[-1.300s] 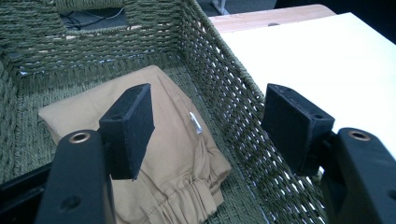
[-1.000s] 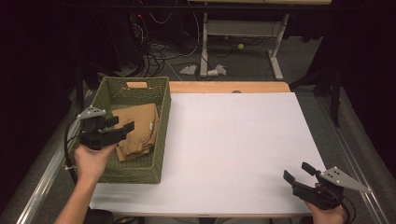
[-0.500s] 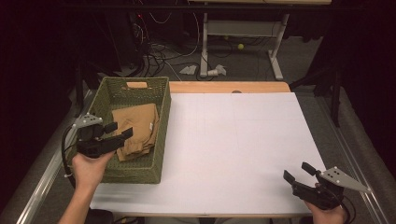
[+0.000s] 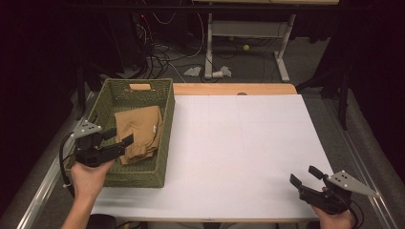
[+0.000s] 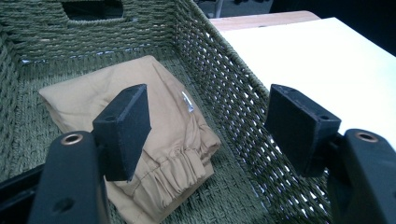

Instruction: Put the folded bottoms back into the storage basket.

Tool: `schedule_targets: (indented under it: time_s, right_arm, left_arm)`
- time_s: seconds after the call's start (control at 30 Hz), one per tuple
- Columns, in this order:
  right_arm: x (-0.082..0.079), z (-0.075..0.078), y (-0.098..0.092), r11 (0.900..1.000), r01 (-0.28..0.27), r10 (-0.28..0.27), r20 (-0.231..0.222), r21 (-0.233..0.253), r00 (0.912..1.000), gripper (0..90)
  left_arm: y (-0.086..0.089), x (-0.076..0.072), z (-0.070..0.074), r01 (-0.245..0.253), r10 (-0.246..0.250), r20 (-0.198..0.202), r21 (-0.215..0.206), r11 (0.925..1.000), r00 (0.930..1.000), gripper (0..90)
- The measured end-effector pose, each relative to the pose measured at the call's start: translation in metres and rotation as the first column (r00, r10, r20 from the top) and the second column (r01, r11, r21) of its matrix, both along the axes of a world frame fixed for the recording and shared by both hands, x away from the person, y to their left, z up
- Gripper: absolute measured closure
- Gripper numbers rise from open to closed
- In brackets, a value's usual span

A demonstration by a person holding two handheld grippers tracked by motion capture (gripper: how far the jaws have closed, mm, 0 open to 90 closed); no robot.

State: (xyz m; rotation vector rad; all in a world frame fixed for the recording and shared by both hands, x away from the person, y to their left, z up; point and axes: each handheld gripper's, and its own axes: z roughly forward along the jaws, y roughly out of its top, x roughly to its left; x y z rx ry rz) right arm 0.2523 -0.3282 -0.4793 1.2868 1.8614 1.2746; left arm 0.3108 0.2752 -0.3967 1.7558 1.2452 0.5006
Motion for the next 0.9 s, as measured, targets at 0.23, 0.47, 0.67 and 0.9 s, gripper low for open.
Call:
schedule_targets:
  time_s: [0.23,0.47,0.67,0.9]
  right_arm:
    - [0.000,0.000,0.000,1.000,0.001,-0.001,-0.002,0.002,1.0000,23.8]
    - [0.001,0.000,0.000,1.000,0.001,-0.001,-0.005,0.003,1.0000,23.8]
    - [0.001,0.000,0.000,1.000,0.003,-0.003,-0.005,0.003,1.0000,23.8]
    - [0.001,0.000,0.000,1.000,0.004,-0.004,-0.004,0.003,1.0000,23.8]
  left_arm:
    - [0.003,-0.006,-0.004,0.001,-0.001,0.010,-0.015,0.9999,0.9999,28.7]
    - [0.009,-0.012,-0.005,-0.012,0.013,0.014,-0.020,0.9997,0.9998,27.8]
    - [0.013,-0.018,-0.007,-0.025,0.026,0.022,-0.018,0.9995,0.9994,27.0]
    - [0.015,-0.024,-0.009,-0.025,0.025,0.029,-0.015,0.9996,0.9993,27.0]
